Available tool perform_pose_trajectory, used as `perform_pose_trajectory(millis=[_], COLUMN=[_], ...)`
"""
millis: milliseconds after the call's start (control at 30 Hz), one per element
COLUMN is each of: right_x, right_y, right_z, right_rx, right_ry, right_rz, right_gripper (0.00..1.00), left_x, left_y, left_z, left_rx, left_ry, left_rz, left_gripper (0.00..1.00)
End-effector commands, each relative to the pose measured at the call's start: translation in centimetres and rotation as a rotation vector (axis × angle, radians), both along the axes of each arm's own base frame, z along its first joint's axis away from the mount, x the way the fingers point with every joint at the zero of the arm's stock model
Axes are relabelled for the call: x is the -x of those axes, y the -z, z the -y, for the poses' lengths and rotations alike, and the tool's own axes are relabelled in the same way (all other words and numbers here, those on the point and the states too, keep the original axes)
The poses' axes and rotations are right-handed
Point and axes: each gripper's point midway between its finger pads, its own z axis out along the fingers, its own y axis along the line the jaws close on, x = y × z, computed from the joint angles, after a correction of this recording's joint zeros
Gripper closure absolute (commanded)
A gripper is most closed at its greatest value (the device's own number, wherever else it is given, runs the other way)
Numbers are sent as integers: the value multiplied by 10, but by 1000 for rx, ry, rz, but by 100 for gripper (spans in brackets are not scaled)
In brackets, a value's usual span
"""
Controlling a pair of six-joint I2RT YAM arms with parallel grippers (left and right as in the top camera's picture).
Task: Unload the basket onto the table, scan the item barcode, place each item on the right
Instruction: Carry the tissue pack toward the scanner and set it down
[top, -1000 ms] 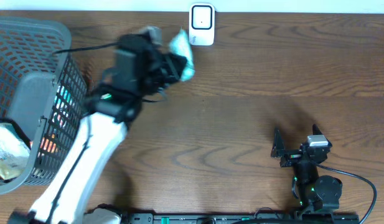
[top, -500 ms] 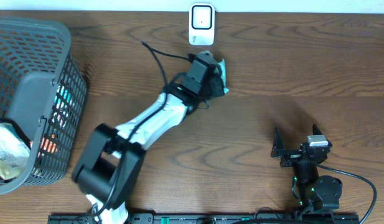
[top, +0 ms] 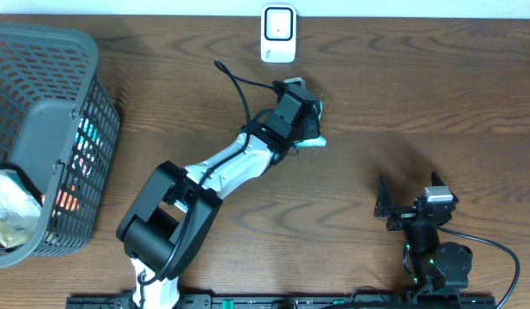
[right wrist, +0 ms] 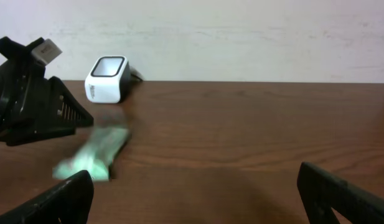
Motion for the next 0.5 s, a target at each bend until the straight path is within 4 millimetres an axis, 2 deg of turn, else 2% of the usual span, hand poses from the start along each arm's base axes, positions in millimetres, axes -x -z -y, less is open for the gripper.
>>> perform_pose_trajectory(millis=[0,133,233,367,467], right_x=[0,0,0,0,0], right_y=[0,0,0,0,0], right_z=[3,3,3,3,3], right_rx=[-9,-9,-9,-9,-9], right_ry=[14,14,14,14,14], right_rz=[0,0,0,0,0], right_gripper=[1,1,1,1,1], left_x=[-6,-7,-10,-17,-15], left_y=[-1,-5,-24,-73,-119], left_z=[-2,-2,-5,-18,-38], left_rx=[-17,-10,12,34,28], left_ry=[-15,-15,-23,-15,-10], left_rz=[21,29,58,155,235], left_gripper=[56,56,56,56,56])
